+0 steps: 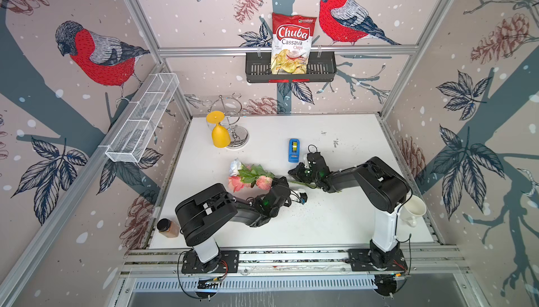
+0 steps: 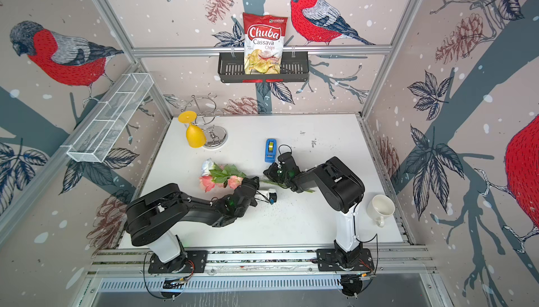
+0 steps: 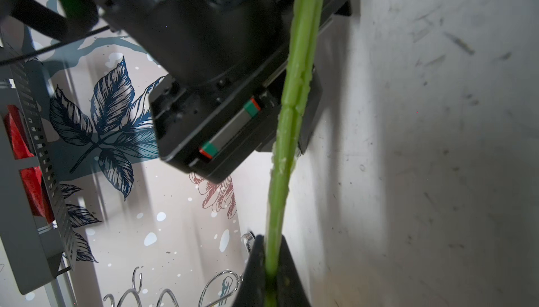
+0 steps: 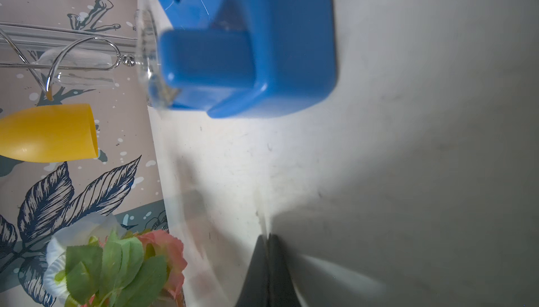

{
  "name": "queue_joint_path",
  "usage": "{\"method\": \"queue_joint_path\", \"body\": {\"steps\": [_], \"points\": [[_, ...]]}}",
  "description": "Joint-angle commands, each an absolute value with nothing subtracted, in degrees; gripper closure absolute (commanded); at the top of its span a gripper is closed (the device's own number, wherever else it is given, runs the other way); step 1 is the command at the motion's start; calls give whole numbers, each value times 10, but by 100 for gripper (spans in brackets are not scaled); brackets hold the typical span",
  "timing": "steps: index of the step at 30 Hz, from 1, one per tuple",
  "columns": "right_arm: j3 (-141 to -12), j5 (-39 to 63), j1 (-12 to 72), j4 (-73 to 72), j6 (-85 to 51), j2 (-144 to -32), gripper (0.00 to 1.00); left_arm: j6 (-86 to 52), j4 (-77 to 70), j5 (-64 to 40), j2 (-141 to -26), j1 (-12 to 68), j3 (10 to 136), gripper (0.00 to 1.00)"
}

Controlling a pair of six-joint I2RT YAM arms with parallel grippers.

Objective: Wrap bouquets with tape
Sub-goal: Tear off the tape using the Tape Cutter, then wrap the tape around the bouquet.

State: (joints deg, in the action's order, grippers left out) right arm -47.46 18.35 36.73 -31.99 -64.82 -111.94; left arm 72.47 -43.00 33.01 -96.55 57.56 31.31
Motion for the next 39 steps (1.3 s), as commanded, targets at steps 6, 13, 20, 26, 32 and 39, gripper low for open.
{"method": "queue_joint_path", "body": {"steps": [6, 13, 20, 26, 32, 39], "points": [[-537, 10, 372, -162, -538, -983, 41, 740, -433, 300, -871, 598, 313, 100], [-542, -82, 344, -7, -405, -805, 21, 702, -215, 167, -726, 603, 346, 100], [-527, -87, 303, 93, -289, -639, 17, 714, -102, 64, -642, 603, 345, 100], [-487, -80, 302, 95, -208, -518, 16, 716, -79, -6, -637, 595, 342, 100], [-502, 17, 305, 170, -205, -479, 17, 702, -76, -59, -688, 560, 372, 100], [-496, 63, 332, 221, -220, -451, 17, 670, -53, -106, -728, 549, 418, 100]]}}
